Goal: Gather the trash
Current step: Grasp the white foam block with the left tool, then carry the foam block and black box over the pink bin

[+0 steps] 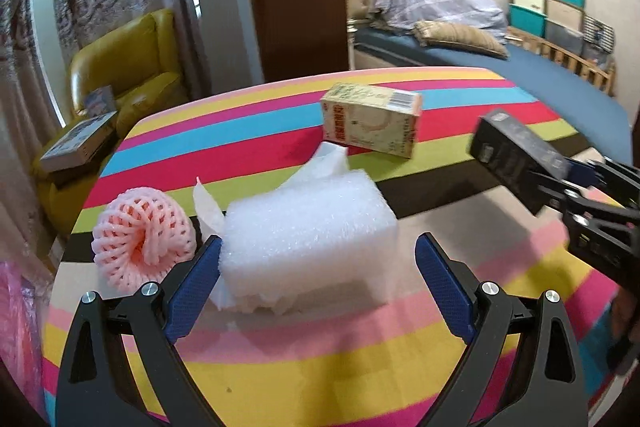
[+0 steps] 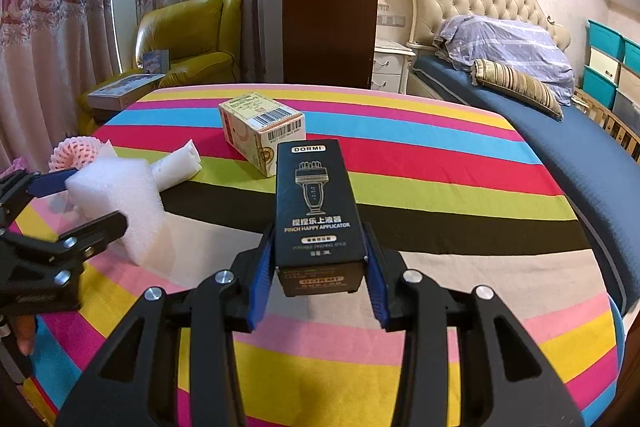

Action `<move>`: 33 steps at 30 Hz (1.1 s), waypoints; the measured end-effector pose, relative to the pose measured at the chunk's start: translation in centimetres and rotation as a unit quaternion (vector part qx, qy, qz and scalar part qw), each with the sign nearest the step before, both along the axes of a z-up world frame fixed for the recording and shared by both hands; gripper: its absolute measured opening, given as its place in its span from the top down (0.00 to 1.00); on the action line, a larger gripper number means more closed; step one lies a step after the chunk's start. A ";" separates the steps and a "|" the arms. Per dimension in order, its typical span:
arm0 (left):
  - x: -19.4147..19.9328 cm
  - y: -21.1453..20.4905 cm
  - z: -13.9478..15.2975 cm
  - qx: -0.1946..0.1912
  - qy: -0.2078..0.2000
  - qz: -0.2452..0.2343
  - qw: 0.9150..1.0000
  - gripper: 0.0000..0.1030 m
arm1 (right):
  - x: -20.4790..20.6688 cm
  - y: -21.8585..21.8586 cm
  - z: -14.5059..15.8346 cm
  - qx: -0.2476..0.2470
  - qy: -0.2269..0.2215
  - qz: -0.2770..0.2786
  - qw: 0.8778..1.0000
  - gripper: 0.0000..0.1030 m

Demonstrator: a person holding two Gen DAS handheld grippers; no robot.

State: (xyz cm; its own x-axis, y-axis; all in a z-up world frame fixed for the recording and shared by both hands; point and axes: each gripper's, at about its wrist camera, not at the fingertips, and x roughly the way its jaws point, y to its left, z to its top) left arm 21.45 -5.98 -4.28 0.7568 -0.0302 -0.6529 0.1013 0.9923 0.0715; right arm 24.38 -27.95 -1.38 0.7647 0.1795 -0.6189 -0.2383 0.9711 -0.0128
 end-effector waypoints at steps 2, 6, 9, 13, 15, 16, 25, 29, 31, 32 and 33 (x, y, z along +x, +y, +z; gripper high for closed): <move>0.8 0.5 -0.1 -0.017 0.010 0.013 1.000 0.13 | 0.0 -0.1 0.0 0.004 0.000 0.000 1.000 0.61; 0.3 0.8 0.2 -0.024 -0.003 -0.001 1.000 0.24 | 0.0 -0.2 0.0 0.007 0.001 0.001 1.000 0.61; -1.0 0.5 0.4 -0.010 -0.027 -0.014 0.999 0.24 | -0.1 -0.2 0.0 0.007 -0.001 0.002 1.000 0.61; -2.5 0.5 1.0 -0.015 -0.048 -0.019 0.999 0.24 | -0.3 -0.2 0.0 0.005 -0.004 0.003 1.000 0.61; -3.3 0.9 1.4 -0.028 -0.056 -0.017 0.998 0.24 | -0.3 -0.1 0.0 0.003 -0.005 0.003 1.000 0.61; -3.8 1.3 1.6 -0.037 -0.060 -0.015 0.997 0.24 | -0.3 -0.1 0.0 0.003 -0.005 0.003 1.000 0.61; -7.9 5.0 2.2 -0.093 -0.085 -0.005 0.992 0.24 | -0.8 0.1 0.3 0.002 -0.016 0.009 1.000 0.61; -9.3 6.4 2.1 -0.095 -0.086 0.003 0.992 0.24 | -1.6 0.4 0.4 0.018 -0.012 0.020 1.000 0.61; -9.7 6.8 2.0 -0.091 -0.085 0.005 0.992 0.24 | -2.1 0.9 0.4 0.017 -0.011 0.029 0.999 0.61; -9.9 7.0 2.0 -0.086 -0.085 0.007 0.993 0.24 | -2.4 1.3 0.5 0.016 -0.011 0.037 0.999 0.61; -10.2 7.2 1.9 -0.083 -0.085 0.008 0.993 0.24 | -2.7 1.8 0.5 0.015 -0.011 0.044 0.999 0.61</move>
